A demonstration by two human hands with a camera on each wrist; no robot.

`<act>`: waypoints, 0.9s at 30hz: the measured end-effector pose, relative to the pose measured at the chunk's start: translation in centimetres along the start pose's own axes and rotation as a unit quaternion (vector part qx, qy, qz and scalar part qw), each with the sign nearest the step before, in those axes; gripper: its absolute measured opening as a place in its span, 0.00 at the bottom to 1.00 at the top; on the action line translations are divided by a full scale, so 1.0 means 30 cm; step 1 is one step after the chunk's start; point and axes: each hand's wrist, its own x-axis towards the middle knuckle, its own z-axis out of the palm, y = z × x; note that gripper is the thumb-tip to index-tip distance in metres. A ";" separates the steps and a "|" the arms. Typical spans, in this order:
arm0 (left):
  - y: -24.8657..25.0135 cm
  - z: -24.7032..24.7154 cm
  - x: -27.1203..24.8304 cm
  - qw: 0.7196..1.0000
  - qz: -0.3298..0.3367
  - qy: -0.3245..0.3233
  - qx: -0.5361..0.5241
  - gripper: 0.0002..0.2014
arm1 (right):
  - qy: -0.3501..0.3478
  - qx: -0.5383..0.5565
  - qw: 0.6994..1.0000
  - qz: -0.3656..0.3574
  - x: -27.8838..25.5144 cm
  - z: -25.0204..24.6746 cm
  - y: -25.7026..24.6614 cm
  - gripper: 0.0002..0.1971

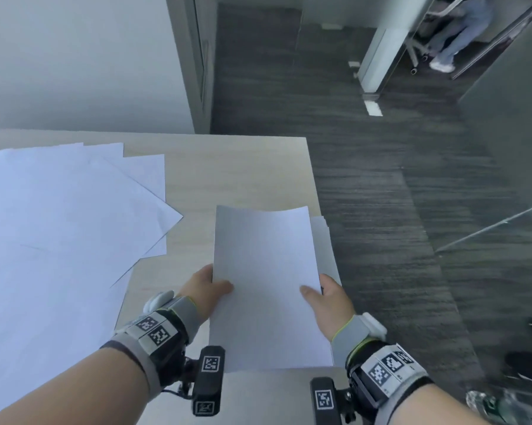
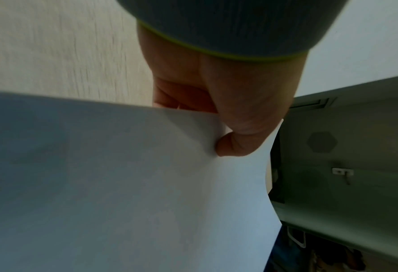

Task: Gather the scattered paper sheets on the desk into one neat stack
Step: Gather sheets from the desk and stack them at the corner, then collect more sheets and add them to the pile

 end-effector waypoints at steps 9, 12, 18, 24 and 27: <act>0.012 0.153 0.043 0.993 -0.042 -0.023 0.111 0.05 | 0.025 -0.061 0.998 0.021 0.103 -0.152 0.101 0.04; 0.003 0.152 0.043 0.992 -0.040 -0.023 0.116 0.09 | 0.021 -0.066 0.997 0.016 0.114 -0.167 0.116 0.07; -0.015 0.141 0.028 0.985 -0.003 0.057 0.162 0.20 | 0.091 -0.104 0.990 0.029 0.106 -0.189 0.144 0.12; -0.029 0.162 -0.013 0.984 0.038 0.073 0.155 0.21 | 0.011 -0.120 0.990 0.071 0.099 -0.180 0.159 0.31; -0.029 0.181 -0.021 0.988 0.051 0.057 0.133 0.19 | -0.025 -0.126 0.987 0.098 0.071 -0.164 0.166 0.39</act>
